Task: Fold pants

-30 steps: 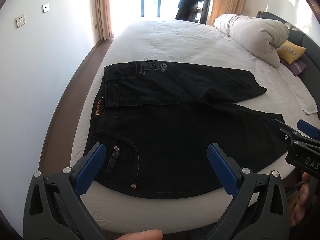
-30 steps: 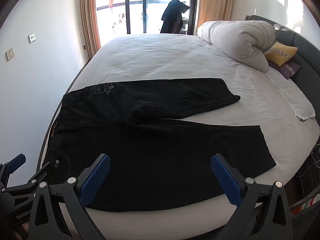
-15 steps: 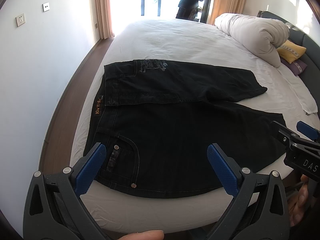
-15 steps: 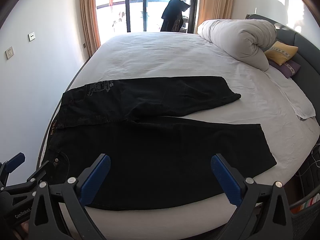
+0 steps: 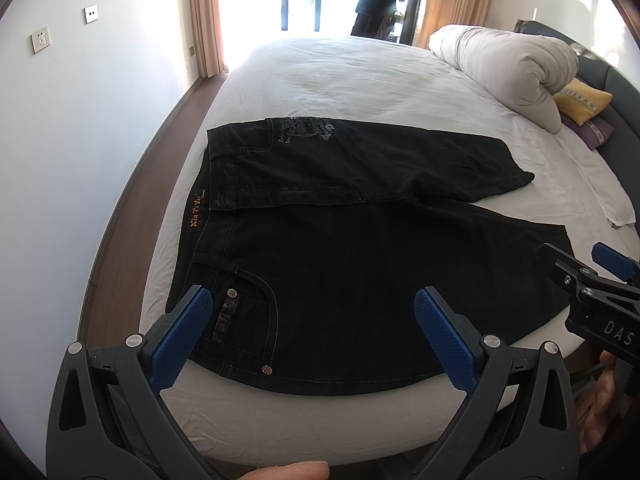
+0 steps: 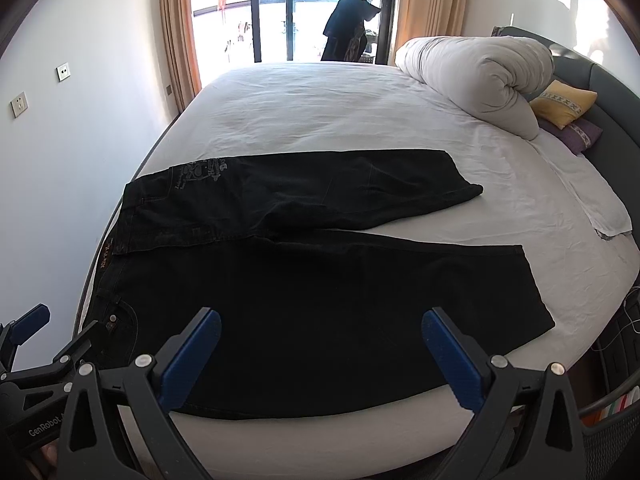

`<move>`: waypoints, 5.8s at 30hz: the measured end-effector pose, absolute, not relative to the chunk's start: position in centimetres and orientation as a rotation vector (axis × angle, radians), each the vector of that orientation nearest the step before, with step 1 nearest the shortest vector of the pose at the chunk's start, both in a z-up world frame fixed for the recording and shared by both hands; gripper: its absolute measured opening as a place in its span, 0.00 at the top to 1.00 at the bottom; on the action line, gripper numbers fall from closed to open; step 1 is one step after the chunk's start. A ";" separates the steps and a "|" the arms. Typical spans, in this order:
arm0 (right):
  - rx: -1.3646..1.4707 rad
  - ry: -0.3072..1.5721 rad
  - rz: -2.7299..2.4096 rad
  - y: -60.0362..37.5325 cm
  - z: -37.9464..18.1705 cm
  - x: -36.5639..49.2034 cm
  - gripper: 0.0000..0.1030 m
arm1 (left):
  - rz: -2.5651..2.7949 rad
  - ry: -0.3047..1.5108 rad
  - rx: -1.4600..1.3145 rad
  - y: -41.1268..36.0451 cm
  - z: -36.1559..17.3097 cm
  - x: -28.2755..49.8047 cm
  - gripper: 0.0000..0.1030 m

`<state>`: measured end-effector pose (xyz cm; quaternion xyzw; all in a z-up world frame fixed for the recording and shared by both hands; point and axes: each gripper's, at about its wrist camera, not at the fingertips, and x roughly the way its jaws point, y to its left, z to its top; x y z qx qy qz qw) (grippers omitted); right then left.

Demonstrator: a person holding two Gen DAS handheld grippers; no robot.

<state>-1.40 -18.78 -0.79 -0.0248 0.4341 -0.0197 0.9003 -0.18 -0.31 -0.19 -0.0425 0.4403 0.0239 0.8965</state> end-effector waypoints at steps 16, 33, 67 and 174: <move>-0.051 0.903 -0.041 -18.8 -0.8 -1.3 0.00 | 0.050 0.914 -0.088 -0.3 -0.2 -0.1 0.00; -0.053 0.906 -0.041 -18.8 -0.9 -1.5 0.00 | 0.051 0.916 -0.087 -0.3 -0.1 -0.3 0.00; -0.054 0.919 -0.040 -18.8 -1.7 -1.7 0.00 | 0.047 0.912 -0.074 -0.8 -0.9 -0.1 0.00; -0.347 0.991 0.756 -13.3 -6.5 25.5 0.94 | -0.392 0.876 0.313 4.7 -0.5 18.1 0.93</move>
